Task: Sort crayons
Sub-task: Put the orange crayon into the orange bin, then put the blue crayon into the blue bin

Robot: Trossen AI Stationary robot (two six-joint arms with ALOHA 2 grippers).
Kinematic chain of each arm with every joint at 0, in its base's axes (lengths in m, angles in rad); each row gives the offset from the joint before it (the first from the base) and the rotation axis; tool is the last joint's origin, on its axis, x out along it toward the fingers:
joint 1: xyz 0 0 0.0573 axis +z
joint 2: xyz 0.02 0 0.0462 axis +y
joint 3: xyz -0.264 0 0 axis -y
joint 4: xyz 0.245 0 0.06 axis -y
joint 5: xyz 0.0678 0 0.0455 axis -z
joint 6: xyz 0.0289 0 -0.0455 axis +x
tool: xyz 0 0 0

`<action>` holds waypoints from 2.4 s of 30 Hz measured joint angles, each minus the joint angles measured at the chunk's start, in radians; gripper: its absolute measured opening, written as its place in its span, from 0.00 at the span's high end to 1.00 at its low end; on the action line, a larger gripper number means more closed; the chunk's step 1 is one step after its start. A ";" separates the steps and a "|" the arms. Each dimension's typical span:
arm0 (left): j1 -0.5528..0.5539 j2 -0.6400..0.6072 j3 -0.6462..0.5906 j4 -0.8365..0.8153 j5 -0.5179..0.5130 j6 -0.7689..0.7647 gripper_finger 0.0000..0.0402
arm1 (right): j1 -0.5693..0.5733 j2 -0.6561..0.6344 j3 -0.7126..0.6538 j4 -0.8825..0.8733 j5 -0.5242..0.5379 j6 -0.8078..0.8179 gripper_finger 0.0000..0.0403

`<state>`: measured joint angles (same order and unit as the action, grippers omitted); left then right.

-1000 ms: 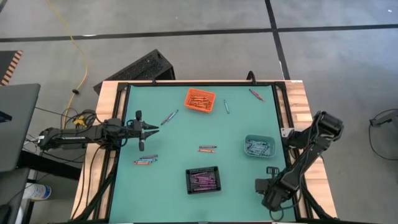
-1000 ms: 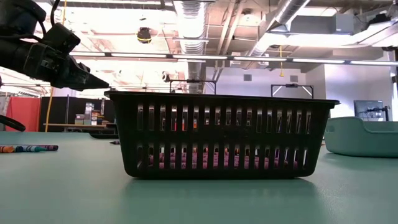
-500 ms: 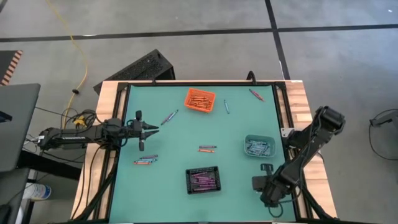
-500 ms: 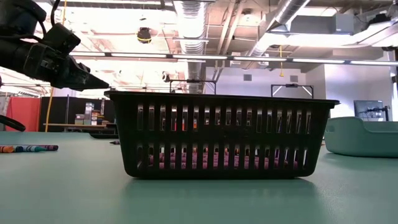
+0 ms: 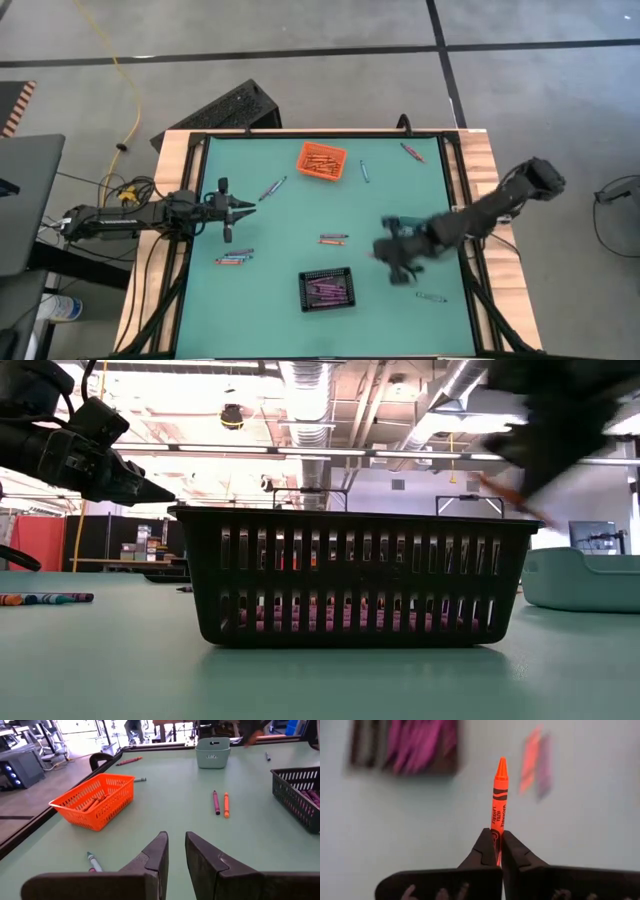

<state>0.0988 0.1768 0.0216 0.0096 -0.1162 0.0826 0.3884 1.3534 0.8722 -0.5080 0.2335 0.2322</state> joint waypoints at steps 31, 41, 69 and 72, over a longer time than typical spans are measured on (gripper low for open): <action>0.000 0.000 0.000 0.000 0.000 0.000 0.87 | -0.827 0.553 0.529 0.170 -0.236 -0.447 0.91; 0.000 0.000 0.000 0.000 0.000 0.000 0.87 | -0.831 0.535 0.531 0.141 -0.236 -0.442 0.80; 0.000 0.000 0.000 0.000 0.000 0.000 0.87 | -0.986 0.454 0.395 -0.205 -0.238 0.057 0.77; 0.000 0.000 0.000 0.000 0.000 0.000 0.87 | -0.984 0.483 0.395 -0.190 -0.237 0.059 0.77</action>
<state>0.0988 0.1768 0.0216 0.0093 -0.1158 0.0826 -0.5953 1.8365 1.2671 -0.6976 -0.0038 0.2913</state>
